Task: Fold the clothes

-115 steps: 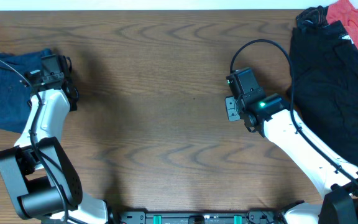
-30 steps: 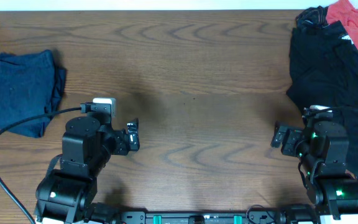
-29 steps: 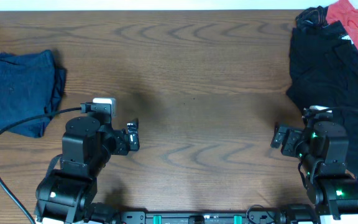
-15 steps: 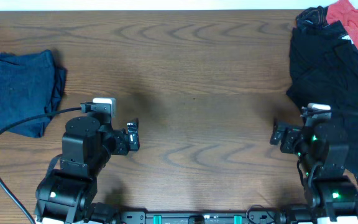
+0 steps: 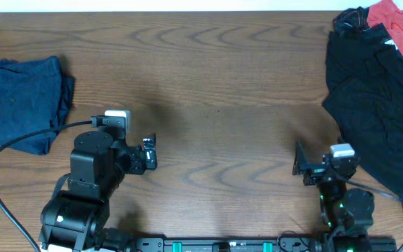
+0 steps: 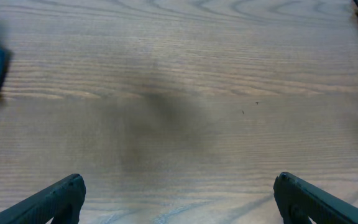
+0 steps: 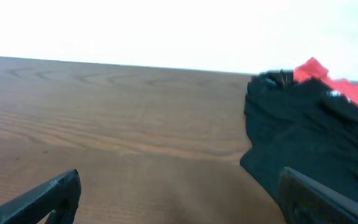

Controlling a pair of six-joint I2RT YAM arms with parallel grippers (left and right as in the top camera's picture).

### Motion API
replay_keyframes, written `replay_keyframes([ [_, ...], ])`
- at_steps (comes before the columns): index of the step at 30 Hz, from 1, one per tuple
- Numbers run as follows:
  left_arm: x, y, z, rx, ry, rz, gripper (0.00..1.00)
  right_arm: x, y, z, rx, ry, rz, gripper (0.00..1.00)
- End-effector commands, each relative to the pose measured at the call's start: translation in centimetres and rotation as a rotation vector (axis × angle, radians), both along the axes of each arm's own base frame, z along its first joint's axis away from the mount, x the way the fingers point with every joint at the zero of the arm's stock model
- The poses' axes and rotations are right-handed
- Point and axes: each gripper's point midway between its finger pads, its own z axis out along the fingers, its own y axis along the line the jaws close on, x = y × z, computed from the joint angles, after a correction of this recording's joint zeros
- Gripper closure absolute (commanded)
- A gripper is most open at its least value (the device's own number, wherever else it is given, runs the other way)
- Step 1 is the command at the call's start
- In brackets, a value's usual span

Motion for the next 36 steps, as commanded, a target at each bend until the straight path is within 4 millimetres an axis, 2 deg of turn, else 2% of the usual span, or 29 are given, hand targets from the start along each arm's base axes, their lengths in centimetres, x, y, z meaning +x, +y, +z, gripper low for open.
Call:
replay_keyframes([
  [1,-0.03,0.18,-0.04,0.008,-0.004,0.009,0.02,-0.24,0.38,-0.12,-0.084,-0.058,0.026,0.01],
  [4,-0.03,0.18,-0.04,0.008,-0.004,0.009,0.02,-0.27,0.47,0.09,-0.163,-0.077,0.037,0.01],
  [8,-0.03,0.17,-0.04,0.007,-0.004,0.009,0.02,-0.27,0.51,0.15,-0.099,-0.072,0.033,0.01],
  [36,-0.03,0.18,-0.04,0.008,-0.004,0.009,0.02,-0.27,0.51,0.15,-0.099,-0.072,0.034,0.01],
])
